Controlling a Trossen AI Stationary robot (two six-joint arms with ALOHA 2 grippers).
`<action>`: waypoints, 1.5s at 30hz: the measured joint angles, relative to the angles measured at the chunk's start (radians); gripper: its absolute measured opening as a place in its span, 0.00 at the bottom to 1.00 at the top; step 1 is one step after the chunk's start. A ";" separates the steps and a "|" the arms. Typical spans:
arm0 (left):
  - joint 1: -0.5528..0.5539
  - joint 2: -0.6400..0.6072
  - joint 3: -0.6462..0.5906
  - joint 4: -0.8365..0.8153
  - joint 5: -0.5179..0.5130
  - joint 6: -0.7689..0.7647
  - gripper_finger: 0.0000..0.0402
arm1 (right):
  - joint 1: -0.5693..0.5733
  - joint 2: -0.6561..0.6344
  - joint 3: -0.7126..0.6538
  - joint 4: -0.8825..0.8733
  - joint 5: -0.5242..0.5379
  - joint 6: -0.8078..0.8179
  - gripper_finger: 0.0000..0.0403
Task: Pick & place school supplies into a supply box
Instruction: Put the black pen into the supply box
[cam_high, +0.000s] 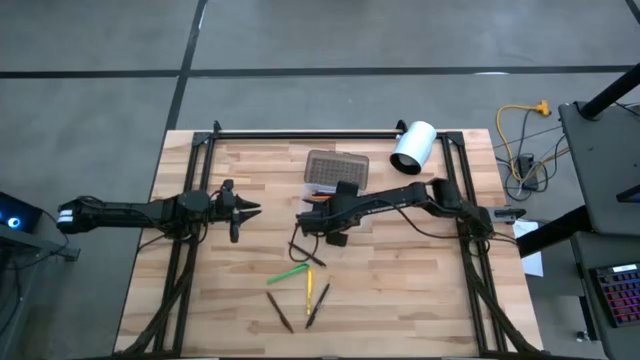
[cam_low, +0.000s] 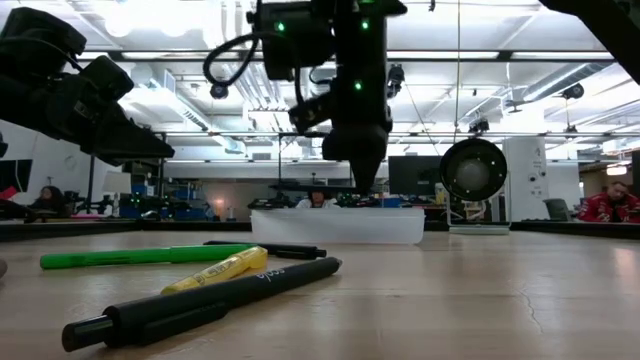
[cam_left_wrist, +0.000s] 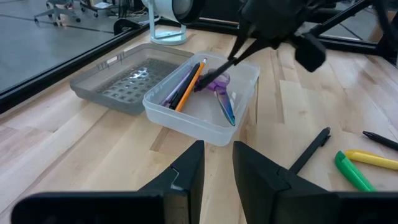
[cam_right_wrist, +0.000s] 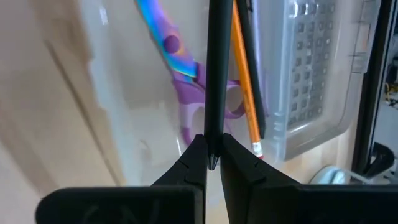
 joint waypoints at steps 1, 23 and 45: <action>0.000 0.000 0.000 0.000 0.000 0.000 0.17 | -0.005 -0.005 -0.014 0.012 0.001 -0.014 0.03; 0.000 0.000 0.000 0.000 0.000 0.000 0.17 | -0.051 -0.035 -0.125 0.101 0.057 -0.072 0.04; 0.000 0.000 0.000 0.000 0.000 0.000 0.17 | -0.050 -0.035 -0.125 0.118 0.055 -0.057 0.13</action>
